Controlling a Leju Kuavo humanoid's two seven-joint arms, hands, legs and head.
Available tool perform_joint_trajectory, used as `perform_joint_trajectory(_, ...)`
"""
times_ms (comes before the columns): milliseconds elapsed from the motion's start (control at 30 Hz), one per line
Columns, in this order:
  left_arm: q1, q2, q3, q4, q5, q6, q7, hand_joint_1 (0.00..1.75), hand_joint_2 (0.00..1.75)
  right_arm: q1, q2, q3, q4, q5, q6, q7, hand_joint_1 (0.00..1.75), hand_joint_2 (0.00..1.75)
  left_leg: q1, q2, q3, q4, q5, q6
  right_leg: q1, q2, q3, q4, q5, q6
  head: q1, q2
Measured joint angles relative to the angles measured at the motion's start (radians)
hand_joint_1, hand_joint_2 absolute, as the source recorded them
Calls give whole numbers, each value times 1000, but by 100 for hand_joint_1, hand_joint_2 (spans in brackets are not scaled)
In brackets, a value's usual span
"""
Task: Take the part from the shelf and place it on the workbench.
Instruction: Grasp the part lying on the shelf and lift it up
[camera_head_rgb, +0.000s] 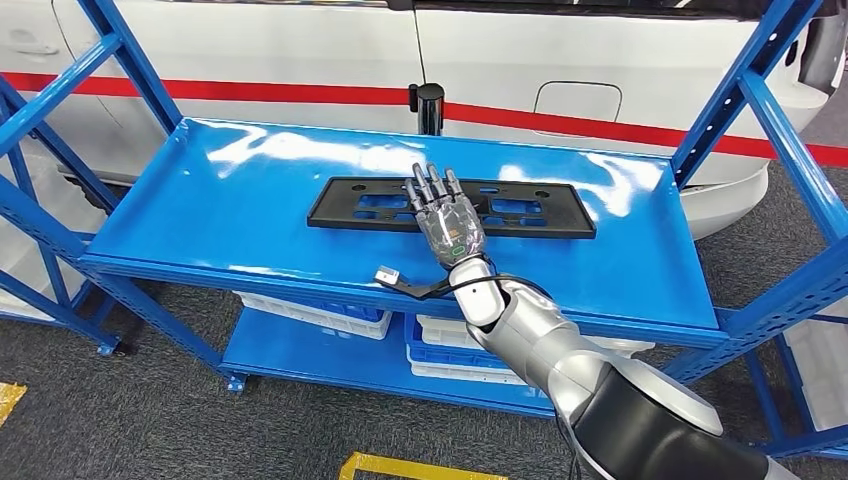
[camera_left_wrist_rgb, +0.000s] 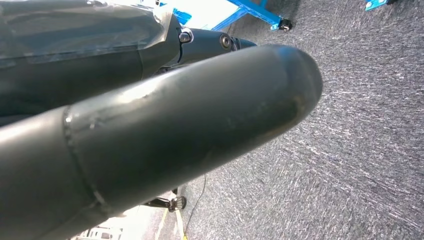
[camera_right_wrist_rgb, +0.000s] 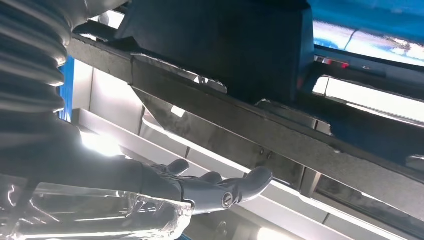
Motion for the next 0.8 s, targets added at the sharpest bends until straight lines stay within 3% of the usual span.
perform_joint_trajectory(100, 0, 0, 1, 0, 0, -2, 2, 0, 0, 5, 4, -20, 2, 1, 0, -11, 0, 175, 0, 0, 0, 0, 0, 0, 0, 0, 0, 0, 0, 0, 0, 0)
perform_joint_trajectory(133, 0, -1, 2, 0, 0, -2, 3, 0, 0, 8, 6, -31, 3, 1, 0, -18, 37, 175, 0, 0, 0, 0, 0, 0, 0, 0, 0, 0, 0, 0, 0, 0)
perform_joint_trajectory(233, 0, -2, 6, 0, 0, -5, 4, 0, 0, 20, 15, -70, 4, 0, 0, -44, 167, 175, 0, 0, 0, 0, 0, 0, 0, 0, 1, 0, 0, 0, 0, 0)
perform_joint_trajectory(267, -1, -2, 6, 0, 0, -6, 4, 0, 0, 27, 19, -89, 4, -1, 0, -56, 175, 175, 0, 0, 1, 0, 0, 0, 0, 0, 1, 0, 0, 0, 0, 0)
perform_joint_trajectory(533, -1, -4, 14, 0, 1, -13, 6, 0, 0, 81, 51, -256, 4, 4, -1, -94, 175, 175, 0, 0, 0, 0, 0, 0, 0, 0, 1, 0, 0, 0, 0, 0)
perform_joint_trajectory(800, -2, -6, 23, 0, 0, -15, 7, 0, 0, 94, 62, -314, 4, 5, -1, -92, 175, 175, 0, 0, 1, 0, 0, 0, 0, 0, 1, 0, 0, 0, 0, 0)
